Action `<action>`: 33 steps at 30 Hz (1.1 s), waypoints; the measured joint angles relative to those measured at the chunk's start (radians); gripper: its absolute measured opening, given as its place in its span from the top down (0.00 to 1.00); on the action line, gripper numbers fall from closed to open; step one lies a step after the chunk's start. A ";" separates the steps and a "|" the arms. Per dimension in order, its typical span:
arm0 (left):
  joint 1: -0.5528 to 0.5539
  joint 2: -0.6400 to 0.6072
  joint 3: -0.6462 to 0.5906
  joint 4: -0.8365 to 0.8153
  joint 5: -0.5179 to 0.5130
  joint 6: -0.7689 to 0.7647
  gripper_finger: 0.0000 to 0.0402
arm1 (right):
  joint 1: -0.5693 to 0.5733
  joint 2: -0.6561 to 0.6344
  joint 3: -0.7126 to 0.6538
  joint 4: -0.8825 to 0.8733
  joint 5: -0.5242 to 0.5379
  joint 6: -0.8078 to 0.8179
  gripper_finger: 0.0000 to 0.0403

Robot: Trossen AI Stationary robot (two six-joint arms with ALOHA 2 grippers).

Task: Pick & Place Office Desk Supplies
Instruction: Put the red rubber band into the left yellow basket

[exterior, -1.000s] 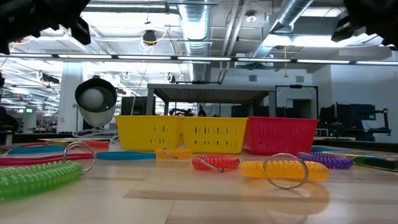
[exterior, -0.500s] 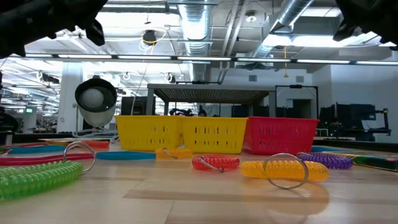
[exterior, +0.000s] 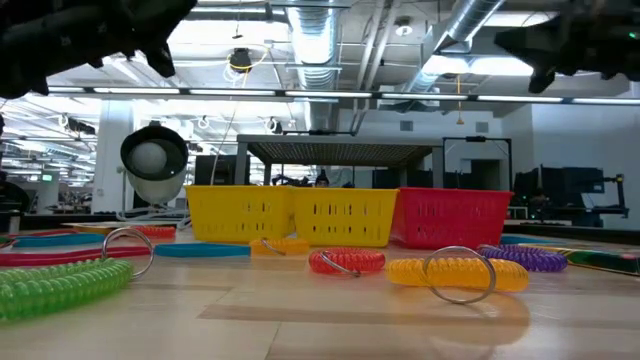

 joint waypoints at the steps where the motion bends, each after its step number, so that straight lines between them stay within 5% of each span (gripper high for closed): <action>1: 0.000 0.005 0.000 0.001 -0.010 0.011 0.99 | 0.000 0.037 0.035 -0.029 0.016 -0.007 1.00; 6: 0.000 0.005 0.029 -0.122 -0.059 0.045 0.99 | -0.014 0.233 0.254 -0.289 0.043 -0.031 1.00; 16: 0.041 0.006 0.272 -0.755 -0.089 0.046 0.99 | -0.126 0.734 0.579 -0.808 0.047 0.002 1.00; 25: 0.059 0.006 0.279 -0.787 -0.084 0.071 0.99 | -0.304 1.069 0.634 -1.047 -0.010 0.012 0.96; 33: 0.059 0.005 0.279 -0.794 -0.083 0.071 0.99 | -0.451 1.149 0.636 -1.090 -0.144 -0.015 0.68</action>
